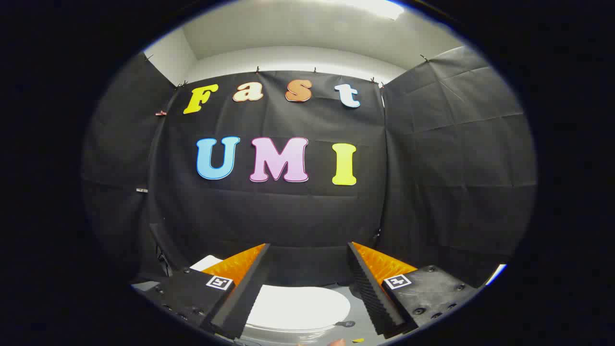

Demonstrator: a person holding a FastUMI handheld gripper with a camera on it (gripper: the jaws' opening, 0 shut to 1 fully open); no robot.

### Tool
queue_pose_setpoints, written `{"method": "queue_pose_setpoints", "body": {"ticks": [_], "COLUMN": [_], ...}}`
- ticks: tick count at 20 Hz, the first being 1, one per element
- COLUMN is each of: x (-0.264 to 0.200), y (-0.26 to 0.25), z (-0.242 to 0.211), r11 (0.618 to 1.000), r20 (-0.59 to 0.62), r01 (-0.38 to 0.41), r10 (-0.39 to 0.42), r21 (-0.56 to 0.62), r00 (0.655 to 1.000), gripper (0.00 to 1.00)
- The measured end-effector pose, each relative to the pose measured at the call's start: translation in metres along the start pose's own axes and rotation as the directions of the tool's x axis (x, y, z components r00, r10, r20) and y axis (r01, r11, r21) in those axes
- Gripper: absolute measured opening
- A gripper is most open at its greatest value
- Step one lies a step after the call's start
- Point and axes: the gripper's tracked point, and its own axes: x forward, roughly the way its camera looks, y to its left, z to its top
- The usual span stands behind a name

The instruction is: Open the toilet lid.

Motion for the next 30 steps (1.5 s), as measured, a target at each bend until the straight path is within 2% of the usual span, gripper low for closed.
{"method": "queue_pose_setpoints", "body": {"ticks": [23, 30], "x": [0.006, 0.014], "y": [-0.003, -0.014], "z": [-0.009, -0.058], "r11": [0.999, 0.997], "r20": [0.019, 0.012], "r01": [-0.024, -0.071], "r10": [0.023, 0.07], "r21": [0.044, 0.027], "r00": [1.0, 0.997], "gripper": [0.98, 0.98]}}
